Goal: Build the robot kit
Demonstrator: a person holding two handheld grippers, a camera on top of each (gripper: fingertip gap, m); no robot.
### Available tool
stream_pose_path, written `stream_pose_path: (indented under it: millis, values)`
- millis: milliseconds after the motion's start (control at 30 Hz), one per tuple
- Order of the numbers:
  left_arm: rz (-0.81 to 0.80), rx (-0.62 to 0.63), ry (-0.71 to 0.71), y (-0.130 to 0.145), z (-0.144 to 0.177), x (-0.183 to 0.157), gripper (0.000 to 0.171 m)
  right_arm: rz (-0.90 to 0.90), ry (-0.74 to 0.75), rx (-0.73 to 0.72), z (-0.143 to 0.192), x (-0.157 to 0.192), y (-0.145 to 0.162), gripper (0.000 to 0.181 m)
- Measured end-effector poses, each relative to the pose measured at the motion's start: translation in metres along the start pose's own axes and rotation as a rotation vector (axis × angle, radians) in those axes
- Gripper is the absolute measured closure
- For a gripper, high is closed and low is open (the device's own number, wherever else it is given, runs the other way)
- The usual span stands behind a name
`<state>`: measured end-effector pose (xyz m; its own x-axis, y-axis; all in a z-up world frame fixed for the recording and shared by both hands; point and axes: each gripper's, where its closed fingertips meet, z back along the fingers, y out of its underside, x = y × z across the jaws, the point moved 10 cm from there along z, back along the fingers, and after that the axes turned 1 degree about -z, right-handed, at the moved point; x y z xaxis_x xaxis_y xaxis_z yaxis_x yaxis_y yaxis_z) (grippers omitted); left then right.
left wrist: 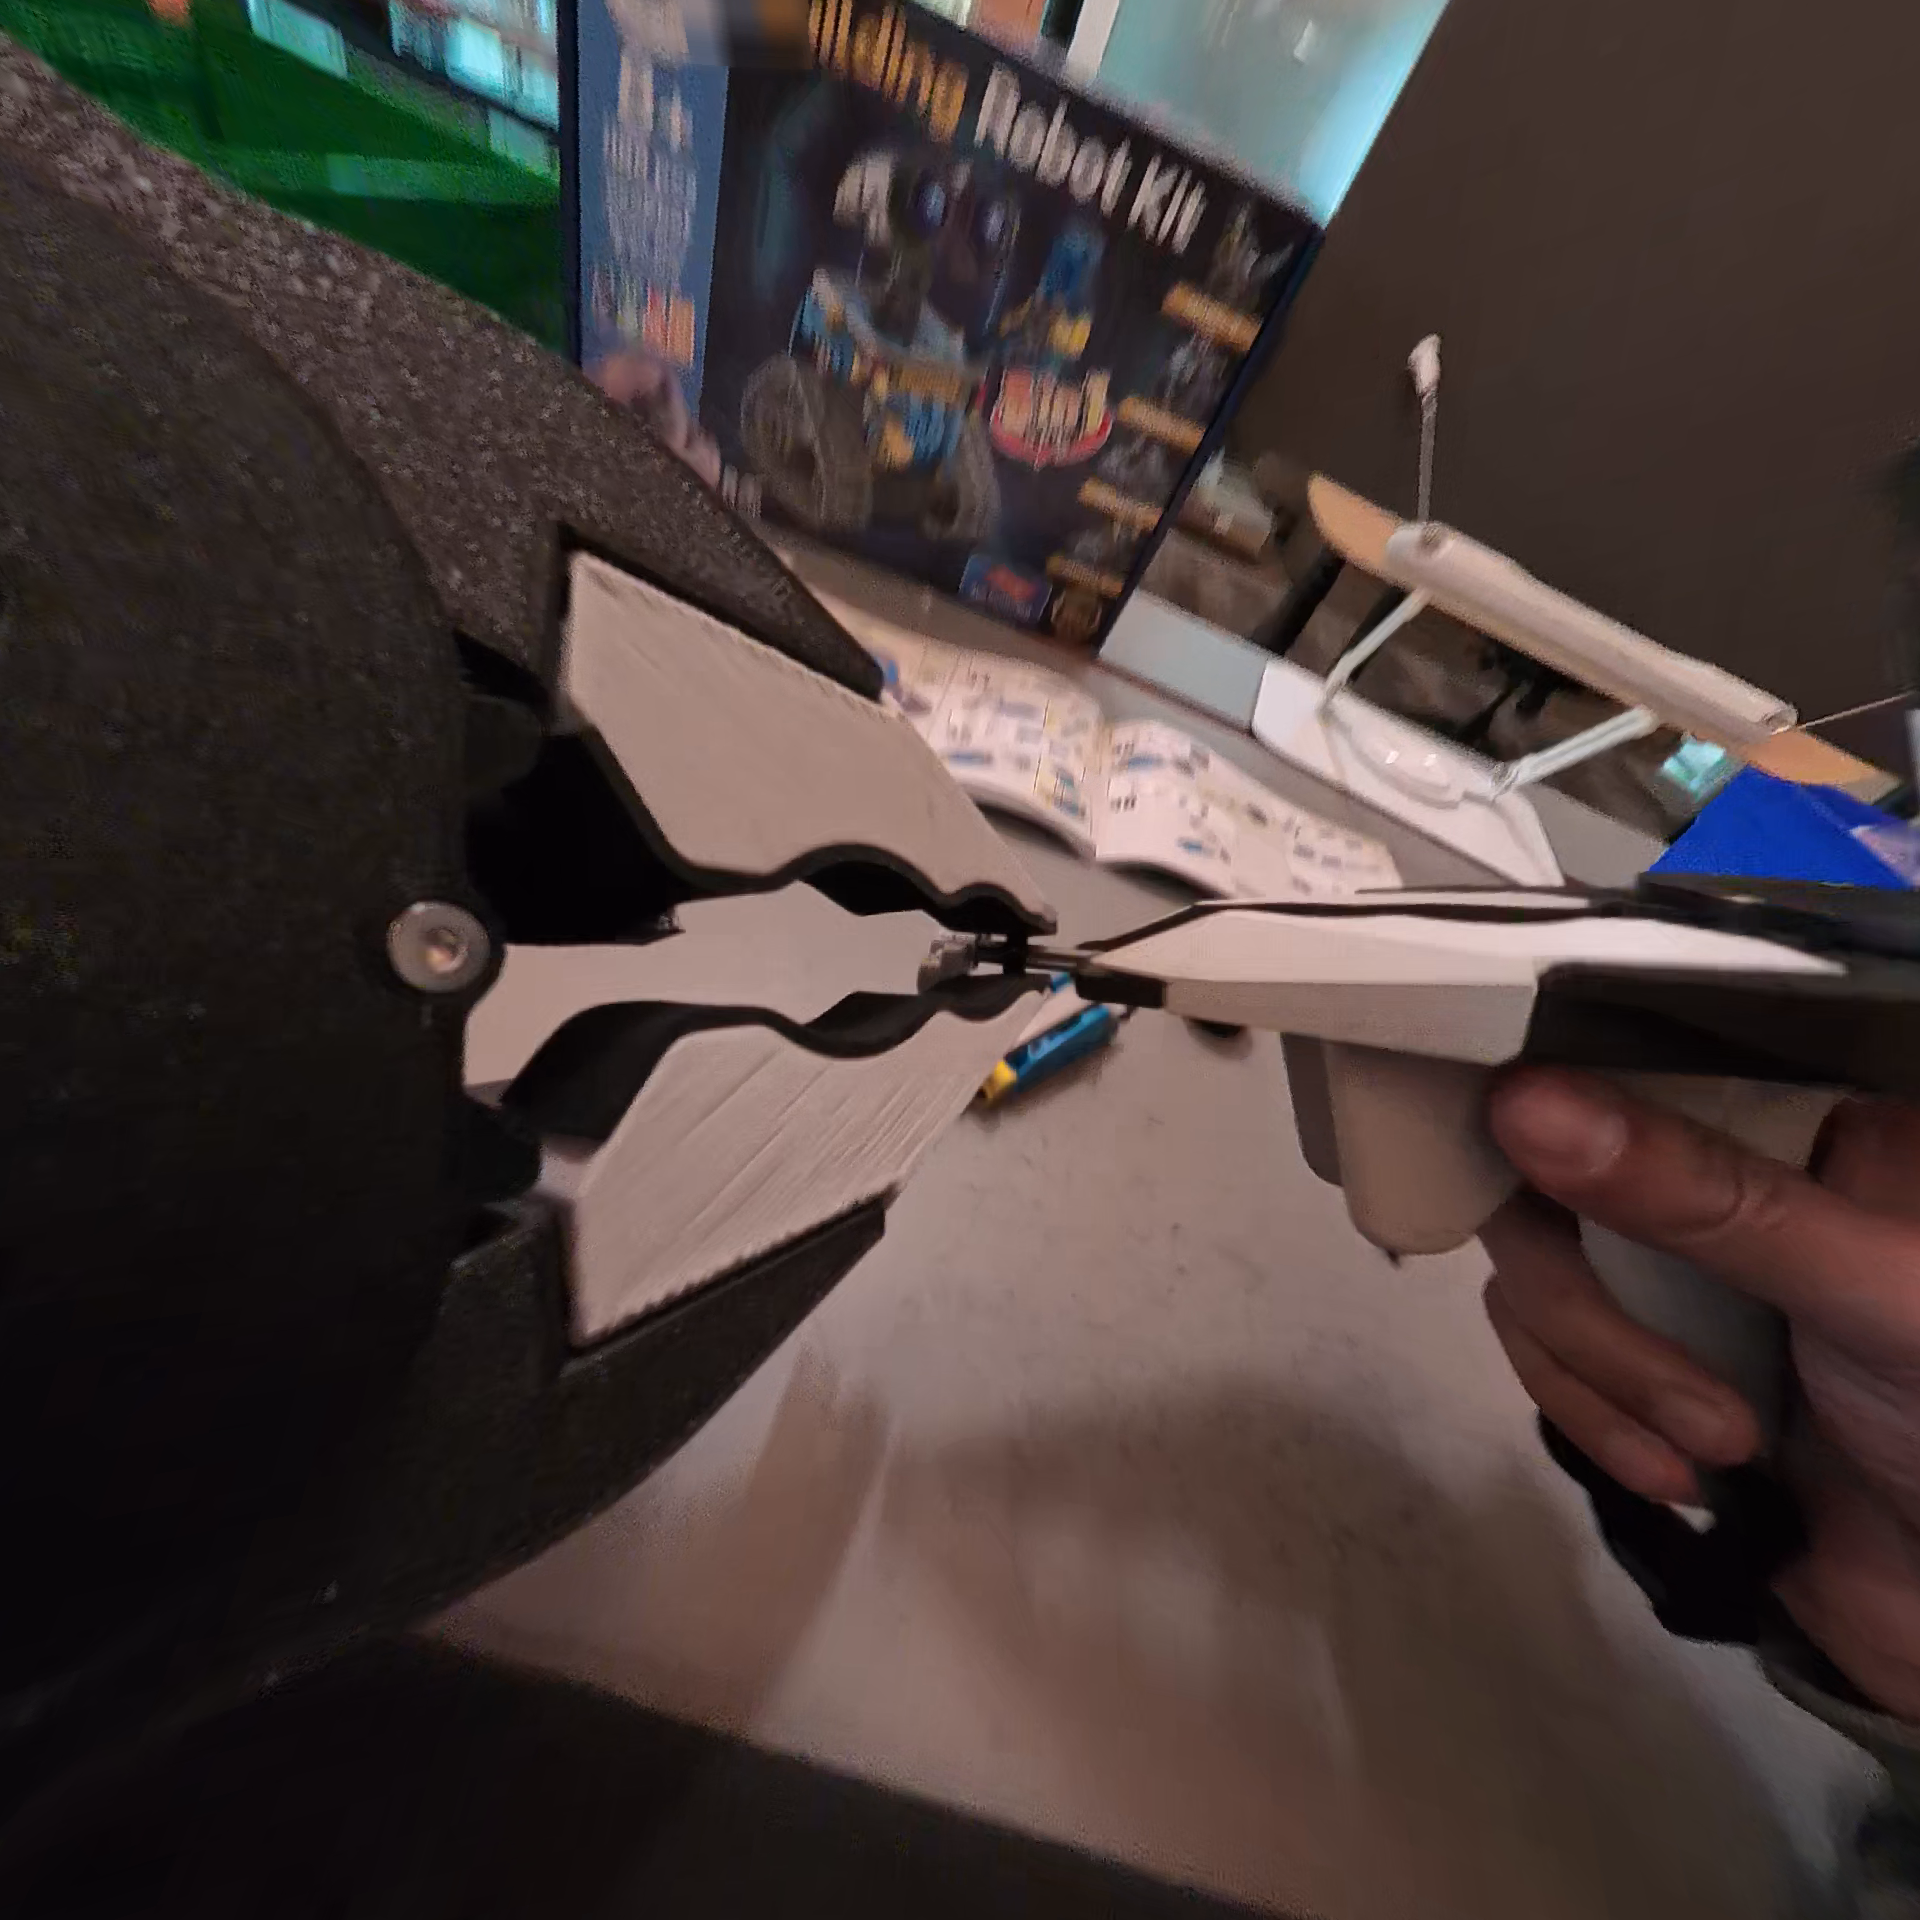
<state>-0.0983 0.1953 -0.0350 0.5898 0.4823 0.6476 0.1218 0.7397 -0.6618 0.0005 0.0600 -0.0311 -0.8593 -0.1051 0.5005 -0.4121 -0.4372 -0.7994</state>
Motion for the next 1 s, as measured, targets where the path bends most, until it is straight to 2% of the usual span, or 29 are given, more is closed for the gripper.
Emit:
stream_pose_path:
  millis: [33,67,133,267,333,400,567,633,800,900,1000]
  values:
    - [0.083,-0.018,0.022,0.001,0.000,0.001,0.164,0.038,0.022,0.014,-0.001,0.001,0.000,0.179]
    - [0.178,-0.044,0.029,0.001,0.001,0.004,0.156,0.094,0.031,0.018,0.000,0.003,0.000,0.179]
    - [0.402,-0.076,0.057,0.004,0.005,0.016,0.125,0.238,0.142,0.047,0.007,0.004,-0.002,0.179]
    - [0.970,-0.260,0.332,0.021,0.006,0.035,0.124,0.599,0.163,-0.026,0.019,0.025,-0.005,0.178]
    - [1.222,-0.371,0.531,0.033,0.000,0.036,0.121,0.662,0.193,-0.047,0.021,0.029,-0.006,0.178]
    - [1.355,-0.493,0.664,0.038,-0.002,0.034,0.123,0.666,0.176,-0.071,0.022,0.031,-0.006,0.178]
    - [1.359,-0.588,0.777,0.036,-0.004,0.029,0.143,0.614,0.073,-0.126,0.024,0.033,-0.008,0.178]
    - [1.362,-0.619,0.791,0.036,-0.003,0.029,0.164,0.598,0.051,-0.135,0.024,0.033,-0.008,0.178]
    - [1.306,-0.604,0.779,0.033,-0.002,0.026,0.165,0.534,-0.013,-0.130,0.024,0.029,-0.007,0.178]
    - [1.282,-0.611,0.721,0.034,-0.001,0.027,0.166,0.402,-0.061,-0.130,0.021,0.021,-0.007,0.176]
    - [1.269,-0.601,0.673,0.036,-0.001,0.029,0.166,0.293,-0.076,-0.121,0.018,0.015,-0.008,0.156]
